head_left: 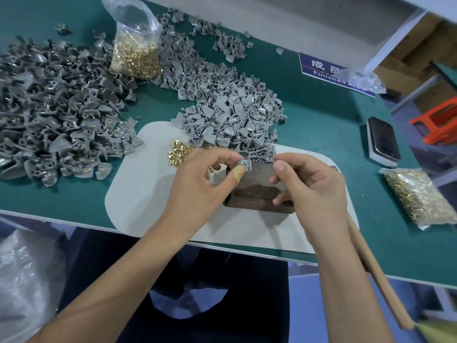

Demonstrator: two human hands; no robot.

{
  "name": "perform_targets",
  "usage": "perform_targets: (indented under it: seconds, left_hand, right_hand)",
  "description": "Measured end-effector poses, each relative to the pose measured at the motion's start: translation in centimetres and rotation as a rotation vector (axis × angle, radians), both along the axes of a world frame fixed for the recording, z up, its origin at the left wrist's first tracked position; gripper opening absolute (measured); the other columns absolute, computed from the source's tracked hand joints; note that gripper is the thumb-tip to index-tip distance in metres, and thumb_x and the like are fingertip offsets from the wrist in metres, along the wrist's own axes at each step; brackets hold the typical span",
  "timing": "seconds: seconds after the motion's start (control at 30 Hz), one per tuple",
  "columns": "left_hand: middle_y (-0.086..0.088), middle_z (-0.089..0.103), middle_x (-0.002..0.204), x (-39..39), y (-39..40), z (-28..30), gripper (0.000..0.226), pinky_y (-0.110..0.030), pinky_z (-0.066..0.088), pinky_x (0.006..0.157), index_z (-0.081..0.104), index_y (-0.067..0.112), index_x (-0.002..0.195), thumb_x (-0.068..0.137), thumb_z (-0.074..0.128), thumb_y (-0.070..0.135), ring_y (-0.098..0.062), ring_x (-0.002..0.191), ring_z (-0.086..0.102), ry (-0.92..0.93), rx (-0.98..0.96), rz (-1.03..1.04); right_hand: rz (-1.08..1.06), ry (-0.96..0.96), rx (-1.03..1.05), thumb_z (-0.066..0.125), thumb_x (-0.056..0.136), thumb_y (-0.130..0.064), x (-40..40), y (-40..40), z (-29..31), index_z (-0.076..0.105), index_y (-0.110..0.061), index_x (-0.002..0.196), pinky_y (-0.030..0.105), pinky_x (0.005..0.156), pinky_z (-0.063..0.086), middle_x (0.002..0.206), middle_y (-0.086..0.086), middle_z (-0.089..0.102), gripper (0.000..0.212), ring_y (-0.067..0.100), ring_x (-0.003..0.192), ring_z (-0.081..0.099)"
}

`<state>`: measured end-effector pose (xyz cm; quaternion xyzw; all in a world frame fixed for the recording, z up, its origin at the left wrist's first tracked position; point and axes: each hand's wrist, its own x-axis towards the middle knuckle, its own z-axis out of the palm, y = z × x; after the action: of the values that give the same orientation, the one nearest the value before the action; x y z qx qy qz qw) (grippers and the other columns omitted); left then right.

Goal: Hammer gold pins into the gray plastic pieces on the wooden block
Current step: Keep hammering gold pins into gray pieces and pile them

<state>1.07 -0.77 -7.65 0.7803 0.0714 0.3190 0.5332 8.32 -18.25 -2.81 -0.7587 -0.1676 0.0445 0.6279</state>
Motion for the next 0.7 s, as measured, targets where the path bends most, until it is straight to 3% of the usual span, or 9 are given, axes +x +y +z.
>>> perform_targets:
  seconds: [0.07,0.13,0.23,0.33,0.7]
  left_hand:
    - [0.021,0.070,0.097,0.0,0.0,-0.1,0.015,-0.017,0.046,0.085,0.071,0.036,0.101,0.088,0.074,0.029,-0.010,0.100,0.062,0.000,-0.016,-0.008]
    - [0.020,0.071,0.097,0.0,-0.1,-0.1,0.016,-0.021,0.049,0.087,0.072,0.035,0.100,0.088,0.076,0.026,-0.012,0.100,0.065,0.006,-0.024,-0.015]
    - [0.021,0.071,0.098,0.0,-0.1,-0.1,0.017,-0.027,0.049,0.088,0.074,0.036,0.100,0.087,0.078,0.027,-0.008,0.100,0.061,0.024,0.044,0.002]
    - [0.018,0.069,0.099,0.3,0.0,-0.3,0.014,-0.036,0.045,0.091,0.078,0.030,0.097,0.084,0.080,0.028,-0.011,0.101,0.055,0.036,0.156,0.041]
    - [0.019,0.065,0.100,0.5,0.0,-0.2,0.010,-0.026,0.038,0.097,0.080,0.032,0.093,0.083,0.082,0.030,-0.007,0.105,0.052,0.097,0.174,0.058]
  right_hand:
    - [0.010,-0.084,-0.086,0.074,0.092,-0.022,-0.3,0.2,0.3,0.078,-0.029,0.091,0.025,0.050,0.053,0.073,-0.003,0.072,0.008,0.010,0.065,0.067]
    - [0.035,-0.211,-0.197,0.075,0.092,-0.025,-0.4,0.5,0.5,0.076,-0.032,0.089,0.030,0.058,0.055,0.077,-0.009,0.072,0.008,0.011,0.071,0.067]
    - [0.100,-0.398,-0.345,0.078,0.089,-0.020,-0.2,1.1,0.7,0.076,-0.032,0.088,0.019,0.070,0.046,0.087,-0.011,0.065,0.012,0.013,0.082,0.060]
    - [0.138,-0.383,-0.421,0.079,0.087,-0.015,0.0,1.6,0.3,0.079,-0.025,0.089,0.012,0.068,0.039,0.085,-0.011,0.059,0.010,0.007,0.080,0.056]
    - [0.104,-0.386,-0.449,0.078,0.088,-0.014,0.2,1.9,-0.5,0.077,-0.026,0.085,0.007,0.072,0.039,0.086,-0.012,0.061,0.012,0.004,0.084,0.058]
